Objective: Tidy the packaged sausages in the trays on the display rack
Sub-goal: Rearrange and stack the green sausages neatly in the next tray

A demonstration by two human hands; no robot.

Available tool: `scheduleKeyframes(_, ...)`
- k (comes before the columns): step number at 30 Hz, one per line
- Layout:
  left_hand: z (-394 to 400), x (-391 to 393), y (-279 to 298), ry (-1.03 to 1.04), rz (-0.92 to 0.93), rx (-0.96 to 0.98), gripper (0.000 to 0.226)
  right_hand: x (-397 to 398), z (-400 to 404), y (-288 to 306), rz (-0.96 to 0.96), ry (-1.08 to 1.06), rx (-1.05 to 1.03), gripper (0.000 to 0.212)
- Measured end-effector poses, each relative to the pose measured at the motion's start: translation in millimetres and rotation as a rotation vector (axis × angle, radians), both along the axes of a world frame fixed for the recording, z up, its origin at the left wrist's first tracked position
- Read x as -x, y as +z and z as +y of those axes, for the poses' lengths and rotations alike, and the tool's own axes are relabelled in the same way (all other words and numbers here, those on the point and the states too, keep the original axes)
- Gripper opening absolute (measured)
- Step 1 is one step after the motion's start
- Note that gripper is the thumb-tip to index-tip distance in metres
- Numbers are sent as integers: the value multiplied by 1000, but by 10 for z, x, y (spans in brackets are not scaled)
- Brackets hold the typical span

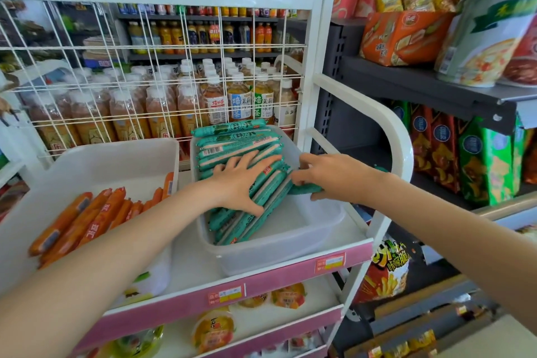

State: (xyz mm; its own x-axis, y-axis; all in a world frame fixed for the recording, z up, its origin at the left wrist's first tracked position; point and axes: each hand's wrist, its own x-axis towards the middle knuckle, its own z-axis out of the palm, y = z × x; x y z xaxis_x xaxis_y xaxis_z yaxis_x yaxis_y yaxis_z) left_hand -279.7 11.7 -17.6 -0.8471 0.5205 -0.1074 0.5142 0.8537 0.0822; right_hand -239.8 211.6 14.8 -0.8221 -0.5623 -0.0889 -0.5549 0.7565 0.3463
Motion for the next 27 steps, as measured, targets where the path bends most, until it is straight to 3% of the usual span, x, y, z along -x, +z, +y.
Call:
scheduleKeyframes(6,-42,51,-4,-8,-30,-53,107,31,113,335,20,-149,698,23)
scheduleKeyframes(10,-5,26,-46,-66,-81,59,101,39,12,754,-193,-201,932,14)
scheduleKeyframes(12,-48,12,40,-60,-207,-134,89,68,-47,804,-285,-205,1000,11)
scheduleKeyframes(15,-147,-76,296,-39,-424,-724,52,148,-98,798,-346,-271,1184,20)
scheduleKeyframes(17,-167,-93,435,-31,-476,-975,30,194,-187,779,-401,-274,1323,19)
scheduleKeyframes(19,-146,-74,530,-38,-459,-1071,25,221,-321,755,-449,-208,1392,16)
scheduleKeyframes(24,-224,-17,591,-10,-356,-1099,14,252,-510,692,-409,-61,1417,20)
scheduleKeyframes(27,-332,16,563,7,-349,-1122,16,294,-484,698,-563,-9,1618,13)
